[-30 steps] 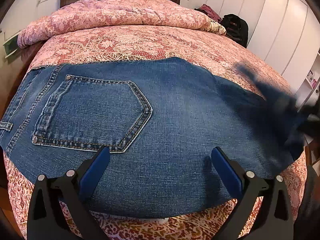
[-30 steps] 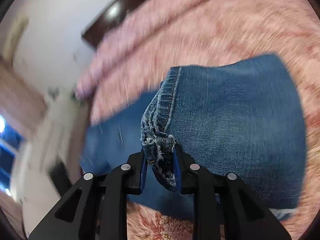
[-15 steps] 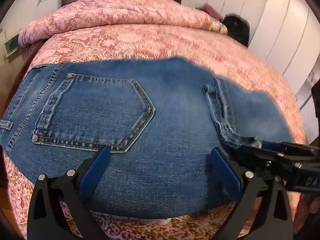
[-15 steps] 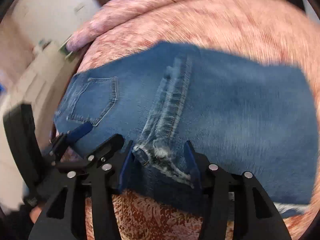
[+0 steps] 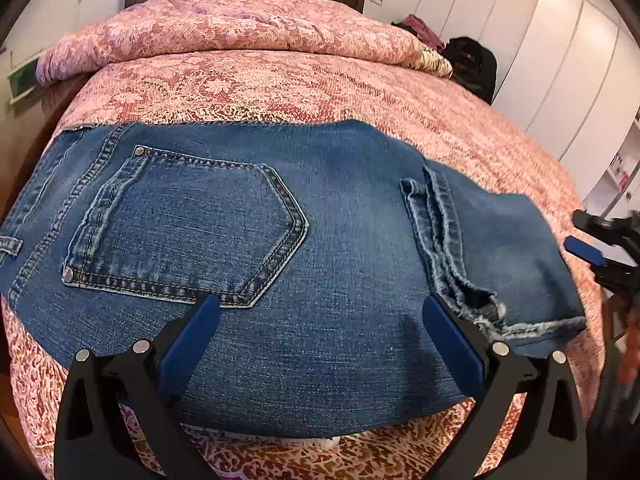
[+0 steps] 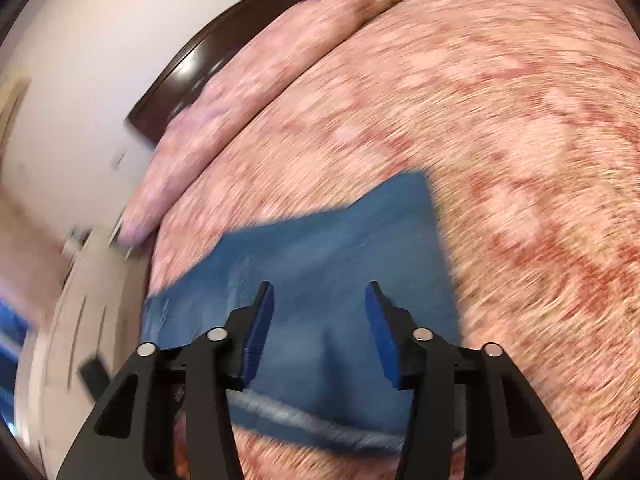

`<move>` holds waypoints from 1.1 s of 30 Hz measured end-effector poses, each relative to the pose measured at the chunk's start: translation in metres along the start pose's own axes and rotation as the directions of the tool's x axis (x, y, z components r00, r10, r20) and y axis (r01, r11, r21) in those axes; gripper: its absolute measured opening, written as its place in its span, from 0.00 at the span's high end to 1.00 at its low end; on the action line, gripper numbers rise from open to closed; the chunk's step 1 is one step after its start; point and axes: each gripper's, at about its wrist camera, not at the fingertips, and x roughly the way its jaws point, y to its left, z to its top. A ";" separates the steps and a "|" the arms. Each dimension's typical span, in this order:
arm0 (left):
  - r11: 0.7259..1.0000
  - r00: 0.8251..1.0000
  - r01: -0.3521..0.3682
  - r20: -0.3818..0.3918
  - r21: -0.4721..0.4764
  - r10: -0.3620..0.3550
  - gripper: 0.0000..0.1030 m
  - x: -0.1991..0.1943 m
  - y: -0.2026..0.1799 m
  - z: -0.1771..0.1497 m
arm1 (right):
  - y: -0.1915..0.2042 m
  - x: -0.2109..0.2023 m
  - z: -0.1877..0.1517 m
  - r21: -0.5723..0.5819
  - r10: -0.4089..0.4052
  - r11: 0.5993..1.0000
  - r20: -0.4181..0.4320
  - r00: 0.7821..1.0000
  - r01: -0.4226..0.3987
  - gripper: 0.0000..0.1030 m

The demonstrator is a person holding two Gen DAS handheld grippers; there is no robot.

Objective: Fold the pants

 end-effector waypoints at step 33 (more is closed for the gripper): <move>0.432 0.879 0.472 0.448 -0.768 -0.163 0.02 -0.069 0.197 -0.059 | 0.101 0.082 -0.102 -0.564 -0.026 0.814 -0.268 0.963 -0.135 0.28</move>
